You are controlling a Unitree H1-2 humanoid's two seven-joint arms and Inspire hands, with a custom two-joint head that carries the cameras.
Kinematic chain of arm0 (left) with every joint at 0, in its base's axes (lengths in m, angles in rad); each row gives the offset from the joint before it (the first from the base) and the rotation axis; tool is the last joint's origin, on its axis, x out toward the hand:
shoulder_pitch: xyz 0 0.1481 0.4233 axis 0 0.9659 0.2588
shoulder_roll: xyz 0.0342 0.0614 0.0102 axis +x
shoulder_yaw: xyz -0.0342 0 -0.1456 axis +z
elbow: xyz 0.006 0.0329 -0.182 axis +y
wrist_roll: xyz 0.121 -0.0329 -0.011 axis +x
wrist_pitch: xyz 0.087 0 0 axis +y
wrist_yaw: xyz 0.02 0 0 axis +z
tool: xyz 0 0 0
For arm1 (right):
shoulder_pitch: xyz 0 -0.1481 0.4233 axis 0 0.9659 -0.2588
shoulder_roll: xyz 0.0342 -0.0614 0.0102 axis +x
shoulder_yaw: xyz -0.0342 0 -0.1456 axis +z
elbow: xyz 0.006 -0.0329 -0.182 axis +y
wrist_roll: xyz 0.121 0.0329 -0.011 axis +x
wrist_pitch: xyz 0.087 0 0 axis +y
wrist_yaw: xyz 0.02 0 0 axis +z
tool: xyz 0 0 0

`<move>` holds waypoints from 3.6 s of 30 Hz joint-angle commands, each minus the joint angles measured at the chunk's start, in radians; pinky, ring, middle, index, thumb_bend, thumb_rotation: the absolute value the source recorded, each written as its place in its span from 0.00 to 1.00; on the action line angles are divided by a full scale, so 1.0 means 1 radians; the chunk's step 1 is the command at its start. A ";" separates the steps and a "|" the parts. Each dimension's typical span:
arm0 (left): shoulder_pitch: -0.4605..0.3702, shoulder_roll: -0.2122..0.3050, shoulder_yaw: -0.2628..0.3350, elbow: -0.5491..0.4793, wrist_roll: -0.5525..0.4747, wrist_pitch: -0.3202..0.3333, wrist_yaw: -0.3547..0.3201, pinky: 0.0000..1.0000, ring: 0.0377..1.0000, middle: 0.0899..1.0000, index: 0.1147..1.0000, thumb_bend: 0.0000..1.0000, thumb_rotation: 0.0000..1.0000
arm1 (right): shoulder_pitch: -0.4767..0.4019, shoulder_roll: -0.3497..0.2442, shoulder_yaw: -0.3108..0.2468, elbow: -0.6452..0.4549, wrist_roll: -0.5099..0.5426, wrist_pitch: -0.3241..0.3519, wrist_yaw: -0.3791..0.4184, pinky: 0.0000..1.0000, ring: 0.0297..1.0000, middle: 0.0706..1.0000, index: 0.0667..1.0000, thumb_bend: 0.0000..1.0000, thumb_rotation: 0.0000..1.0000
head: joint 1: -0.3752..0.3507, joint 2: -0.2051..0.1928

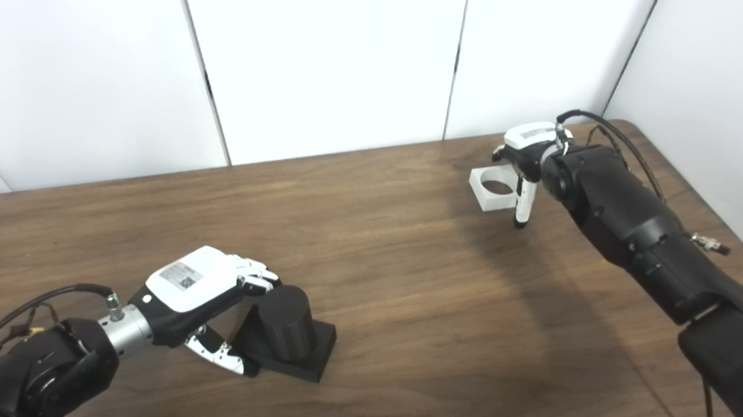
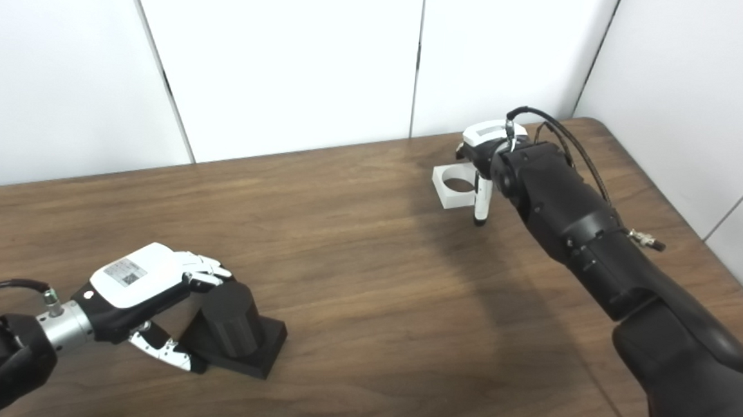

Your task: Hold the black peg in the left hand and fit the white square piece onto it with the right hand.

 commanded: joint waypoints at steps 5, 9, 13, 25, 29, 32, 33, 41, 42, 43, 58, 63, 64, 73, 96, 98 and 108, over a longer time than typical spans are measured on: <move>0.055 0.042 -0.036 -0.004 0.067 -0.009 -0.102 0.78 0.83 0.79 0.42 0.52 0.06 | -0.041 -0.011 -0.009 0.012 0.003 0.004 -0.054 0.86 0.91 0.92 0.87 0.85 0.17 | 0.007 0.008; 0.058 0.043 -0.029 -0.027 0.057 0.010 -0.131 0.79 0.83 0.79 0.42 0.52 0.06 | -0.035 -0.004 -0.008 0.026 0.014 -0.006 -0.078 0.84 0.90 0.92 0.85 0.84 0.18 | 0.010 0.012; 0.063 0.041 -0.021 -0.039 0.055 0.016 -0.144 0.79 0.83 0.79 0.42 0.52 0.06 | -0.030 -0.001 -0.007 0.043 0.029 -0.024 -0.110 0.81 0.89 0.90 0.75 0.80 0.20 | 0.012 0.016; 0.072 0.036 -0.008 -0.057 0.042 0.026 -0.162 0.79 0.83 0.78 0.42 0.52 0.06 | -0.017 -0.005 -0.004 0.069 0.061 -0.041 -0.163 0.83 0.86 0.82 0.60 0.76 0.20 | 0.021 0.029; 0.074 0.035 -0.005 -0.051 0.041 0.019 -0.162 0.79 0.83 0.79 0.42 0.52 0.06 | -0.006 -0.009 -0.008 0.072 0.073 -0.054 -0.197 0.81 0.83 0.78 0.47 0.55 0.15 | 0.021 0.029; 0.073 0.036 -0.005 -0.052 0.043 0.024 -0.171 0.80 0.84 0.79 0.42 0.52 0.06 | 0.002 -0.012 -0.011 0.070 0.080 -0.069 -0.220 0.78 0.80 0.75 0.45 0.52 0.14 | 0.021 0.029; 0.072 0.037 -0.005 -0.056 0.045 0.027 -0.175 0.80 0.84 0.79 0.42 0.52 0.06 | 0.004 -0.013 -0.010 0.067 0.081 -0.071 -0.223 0.78 0.79 0.74 0.45 0.52 0.14 | 0.023 0.035; 0.074 0.039 -0.002 -0.057 0.043 0.023 -0.173 0.80 0.84 0.79 0.42 0.52 0.06 | 0.012 -0.019 -0.012 0.057 0.096 -0.079 -0.240 0.79 0.79 0.74 0.45 0.52 0.14 | 0.021 0.039; 0.074 0.039 -0.002 -0.057 0.041 0.024 -0.175 0.80 0.84 0.79 0.42 0.52 0.06 | 0.013 -0.019 -0.013 0.055 0.097 -0.079 -0.241 0.79 0.79 0.74 0.45 0.52 0.14 | 0.021 0.039; 0.075 0.038 -0.001 -0.055 0.040 0.021 -0.171 0.80 0.84 0.79 0.42 0.52 0.06 | 0.015 -0.020 -0.015 0.053 0.100 -0.079 -0.241 0.79 0.79 0.74 0.45 0.52 0.14 | 0.021 0.039; 0.067 0.032 0.001 -0.038 0.040 0.010 -0.162 0.80 0.84 0.79 0.42 0.52 0.06 | 0.050 -0.017 -0.088 -0.075 0.190 -0.128 -0.293 0.83 0.80 0.73 0.44 0.52 0.13 | 0.047 0.059; 0.062 0.025 -0.001 -0.025 0.039 0.003 -0.156 0.79 0.83 0.79 0.42 0.52 0.06 | 0.054 -0.025 -0.098 -0.186 0.222 -0.119 -0.240 0.85 0.82 0.73 0.44 0.52 0.13 | 0.062 0.067; 0.061 0.023 -0.002 -0.024 0.040 0.004 -0.156 0.79 0.83 0.79 0.42 0.52 0.06 | 0.055 -0.027 -0.099 -0.211 0.226 -0.118 -0.226 0.85 0.82 0.72 0.44 0.52 0.13 | 0.069 0.068; 0.053 0.005 -0.009 -0.013 0.049 0.008 -0.155 0.80 0.84 0.80 0.42 0.52 0.06 | 0.060 -0.029 -0.110 -0.397 0.264 -0.138 -0.124 0.79 0.80 0.72 0.44 0.52 0.13 | 0.126 0.089; 0.025 -0.065 -0.020 -0.006 0.077 0.061 -0.175 0.79 0.88 0.81 0.43 0.52 0.06 | 0.055 -0.003 -0.151 -0.714 0.425 -0.129 0.094 0.77 0.79 0.70 0.44 0.52 0.13 | 0.372 0.158; 0.021 -0.070 -0.023 -0.008 0.086 0.070 -0.182 0.81 0.89 0.82 0.43 0.52 0.06 | 0.055 0.005 -0.144 -0.732 0.433 -0.144 0.099 0.74 0.78 0.70 0.44 0.52 0.13 | 0.383 0.162; 0.007 -0.088 -0.030 -0.019 0.090 0.105 -0.213 0.81 0.89 0.82 0.43 0.52 0.06 | 0.099 0.043 -0.132 -0.839 0.476 -0.115 0.145 0.78 0.78 0.70 0.44 0.52 0.13 | 0.431 0.177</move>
